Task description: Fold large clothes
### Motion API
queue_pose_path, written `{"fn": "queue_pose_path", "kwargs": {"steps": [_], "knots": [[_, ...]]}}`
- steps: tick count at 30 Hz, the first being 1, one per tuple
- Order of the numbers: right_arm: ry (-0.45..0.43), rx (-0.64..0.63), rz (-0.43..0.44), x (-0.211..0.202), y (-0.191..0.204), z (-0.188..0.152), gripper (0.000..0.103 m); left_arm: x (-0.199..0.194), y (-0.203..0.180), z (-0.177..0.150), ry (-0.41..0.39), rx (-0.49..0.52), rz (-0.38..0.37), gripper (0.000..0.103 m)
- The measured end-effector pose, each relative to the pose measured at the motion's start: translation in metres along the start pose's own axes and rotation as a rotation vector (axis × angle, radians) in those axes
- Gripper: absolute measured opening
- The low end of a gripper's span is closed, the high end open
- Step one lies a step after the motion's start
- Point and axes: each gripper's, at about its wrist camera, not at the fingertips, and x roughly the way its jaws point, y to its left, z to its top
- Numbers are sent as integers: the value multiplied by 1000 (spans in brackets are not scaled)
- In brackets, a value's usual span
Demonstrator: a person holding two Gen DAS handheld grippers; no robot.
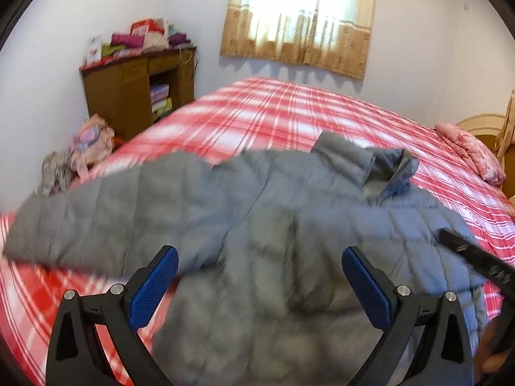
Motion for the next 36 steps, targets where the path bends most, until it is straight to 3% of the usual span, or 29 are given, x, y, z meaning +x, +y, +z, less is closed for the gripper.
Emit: {"fn": "queue_pose_path", "kwargs": {"steps": [4,6,8,12,19,22,26,30,32,36], "knots": [[-6,83,-225,0,-71,7,31,34,-23,8,16,44,84,102],[16,119,-277,4,-97,-3,31,53,-30,2,42,57,115,102],[41,145,-297,14,-111,-12,31,71,-32,-7,95,56,159,102],[64,120,-304,28,-126,-33,29,95,-26,-32,161,2,165,102],[65,68,-341,29,-117,-36,36,105,-39,-32,182,51,239,102],[62,53,-355,30,-115,-39,38,103,-34,-32,184,31,218,102],[57,60,-345,30,-116,-38,39,74,-14,-25,142,-55,156,102],[51,74,-310,29,-117,-38,47,-4,30,-11,-64,-166,197,102],[52,71,-310,30,-116,-38,48,-29,60,-9,-117,-236,214,102],[53,65,-308,32,-115,-38,51,-50,149,-10,-104,-439,313,102]]}}
